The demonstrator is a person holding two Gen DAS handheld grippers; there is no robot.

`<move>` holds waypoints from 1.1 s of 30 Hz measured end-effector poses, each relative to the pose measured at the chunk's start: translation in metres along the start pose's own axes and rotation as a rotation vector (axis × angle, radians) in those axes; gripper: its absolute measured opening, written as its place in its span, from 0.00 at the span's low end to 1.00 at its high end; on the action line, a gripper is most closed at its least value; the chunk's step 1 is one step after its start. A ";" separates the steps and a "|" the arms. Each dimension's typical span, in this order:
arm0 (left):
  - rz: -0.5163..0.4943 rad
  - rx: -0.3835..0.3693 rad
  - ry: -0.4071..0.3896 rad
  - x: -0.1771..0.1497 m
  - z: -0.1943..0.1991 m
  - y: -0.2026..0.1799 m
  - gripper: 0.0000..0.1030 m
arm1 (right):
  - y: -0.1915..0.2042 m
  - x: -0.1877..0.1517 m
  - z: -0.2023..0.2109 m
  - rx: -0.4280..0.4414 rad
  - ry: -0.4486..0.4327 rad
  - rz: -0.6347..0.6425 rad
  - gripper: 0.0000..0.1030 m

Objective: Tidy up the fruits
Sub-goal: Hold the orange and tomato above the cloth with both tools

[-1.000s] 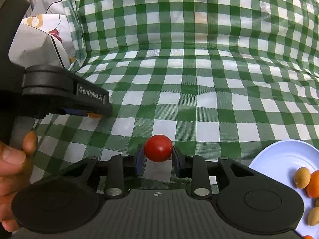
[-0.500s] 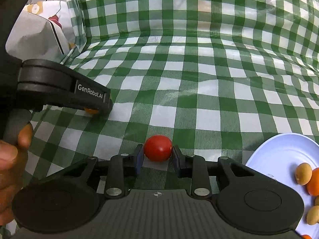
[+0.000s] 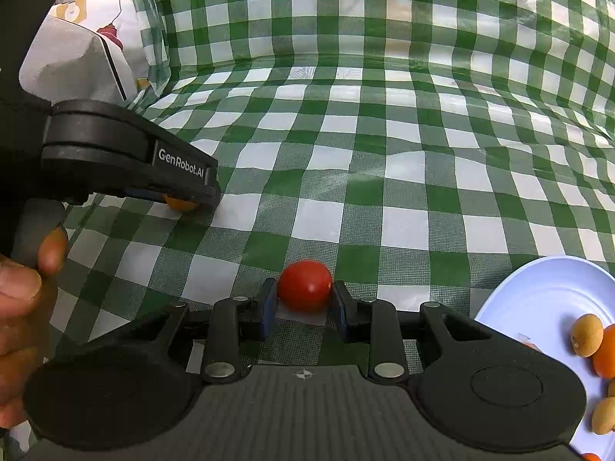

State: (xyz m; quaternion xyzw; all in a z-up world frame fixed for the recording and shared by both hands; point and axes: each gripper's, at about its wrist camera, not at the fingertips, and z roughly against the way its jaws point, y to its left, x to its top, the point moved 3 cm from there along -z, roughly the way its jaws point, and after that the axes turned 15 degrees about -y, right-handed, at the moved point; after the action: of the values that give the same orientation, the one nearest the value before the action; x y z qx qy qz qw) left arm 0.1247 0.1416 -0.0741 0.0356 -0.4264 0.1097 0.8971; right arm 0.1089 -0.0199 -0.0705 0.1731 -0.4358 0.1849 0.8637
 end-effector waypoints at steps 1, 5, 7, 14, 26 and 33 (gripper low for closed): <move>0.001 -0.001 -0.002 0.001 0.001 0.001 0.38 | 0.000 0.000 0.000 -0.001 0.000 0.000 0.31; 0.003 -0.003 -0.005 0.001 0.003 0.002 0.38 | 0.000 0.000 0.000 -0.001 0.000 -0.001 0.31; 0.003 -0.003 -0.006 0.002 0.003 0.002 0.38 | 0.000 0.000 0.000 -0.001 0.000 -0.001 0.31; -0.002 -0.007 -0.009 0.003 0.005 0.002 0.38 | 0.000 0.002 0.003 -0.004 -0.014 -0.005 0.31; -0.006 -0.014 -0.013 0.006 0.007 0.000 0.38 | -0.006 0.008 0.010 -0.008 -0.063 -0.031 0.31; -0.007 -0.018 -0.014 0.006 0.006 0.000 0.38 | -0.006 0.009 0.011 -0.007 -0.076 -0.037 0.31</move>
State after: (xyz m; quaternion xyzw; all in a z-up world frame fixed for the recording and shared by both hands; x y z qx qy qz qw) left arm 0.1236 0.1419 -0.0656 0.0296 -0.4335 0.1025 0.8948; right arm 0.1090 -0.0290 -0.0579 0.1851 -0.4658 0.1608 0.8502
